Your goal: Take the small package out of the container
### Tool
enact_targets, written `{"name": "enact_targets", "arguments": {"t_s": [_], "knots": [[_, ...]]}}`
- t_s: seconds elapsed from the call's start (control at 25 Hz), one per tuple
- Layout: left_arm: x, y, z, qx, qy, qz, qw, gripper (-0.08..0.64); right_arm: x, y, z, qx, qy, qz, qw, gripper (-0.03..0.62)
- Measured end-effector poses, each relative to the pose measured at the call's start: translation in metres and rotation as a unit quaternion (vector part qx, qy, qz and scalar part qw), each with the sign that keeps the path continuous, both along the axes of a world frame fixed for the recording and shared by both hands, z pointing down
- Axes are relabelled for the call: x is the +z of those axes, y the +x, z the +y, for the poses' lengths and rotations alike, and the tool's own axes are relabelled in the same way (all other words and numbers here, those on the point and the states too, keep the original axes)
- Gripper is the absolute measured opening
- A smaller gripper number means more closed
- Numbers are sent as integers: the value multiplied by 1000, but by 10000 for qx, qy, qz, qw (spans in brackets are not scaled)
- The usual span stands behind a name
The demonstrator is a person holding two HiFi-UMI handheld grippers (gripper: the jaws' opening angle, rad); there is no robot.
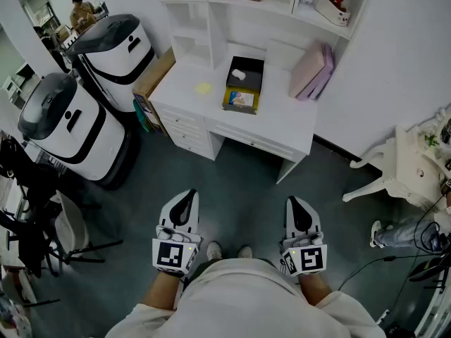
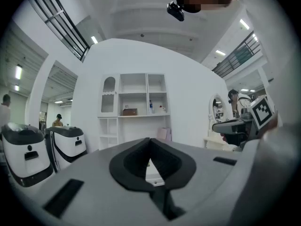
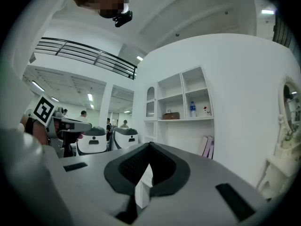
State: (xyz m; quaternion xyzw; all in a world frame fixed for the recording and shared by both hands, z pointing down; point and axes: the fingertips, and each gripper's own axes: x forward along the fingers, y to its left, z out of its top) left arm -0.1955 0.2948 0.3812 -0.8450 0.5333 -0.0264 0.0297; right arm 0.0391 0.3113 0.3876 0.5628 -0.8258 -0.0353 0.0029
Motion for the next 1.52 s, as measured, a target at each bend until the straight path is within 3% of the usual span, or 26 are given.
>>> {"name": "enact_targets", "arguments": {"t_s": [0.88,0.92,1.0,1.12,1.24,1.52], "knots": [[6,10,13,-87,-16,-142,9999,16,10,9,10,-233,-83,-205,9995,25],[6,11,13,-73,-15,-138,9999,45,11,10,10,-238,-94,-202,9995,25],[4,12,11,-109,2,-81,9999,225,13,15,11,-239,-117,-192,9995,25],[-3,12,10,-321,133,-13,9994,386,15,26,13,-217,-139,-173,9995,25],[-5,15,9,-446,203,-28,9988,419,18,36,16,-187,-140,-189,9995,25],[-2,24,10,-625,187,-111,9978,419,27,56,16,-205,-184,-200,9994,25]]}}
